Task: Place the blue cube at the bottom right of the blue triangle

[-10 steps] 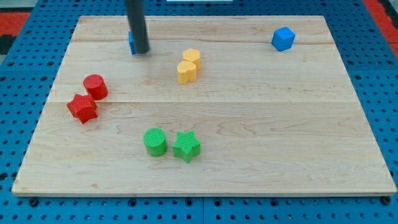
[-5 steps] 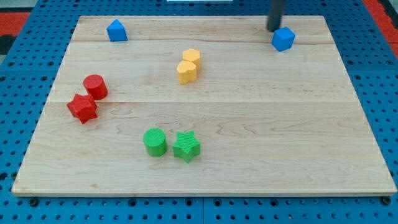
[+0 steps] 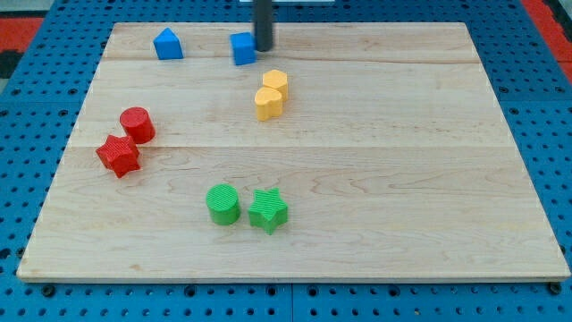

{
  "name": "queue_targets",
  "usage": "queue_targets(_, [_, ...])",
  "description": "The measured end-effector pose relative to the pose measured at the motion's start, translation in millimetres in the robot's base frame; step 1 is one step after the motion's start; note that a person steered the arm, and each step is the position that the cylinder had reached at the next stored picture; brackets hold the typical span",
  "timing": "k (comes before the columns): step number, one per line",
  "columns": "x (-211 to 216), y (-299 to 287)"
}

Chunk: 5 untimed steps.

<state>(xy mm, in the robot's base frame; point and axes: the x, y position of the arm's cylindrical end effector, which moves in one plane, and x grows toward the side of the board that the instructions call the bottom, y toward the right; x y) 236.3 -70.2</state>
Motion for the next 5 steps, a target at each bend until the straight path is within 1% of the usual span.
queue_targets(1, [-3, -27])
queue_targets(5, [-3, -52])
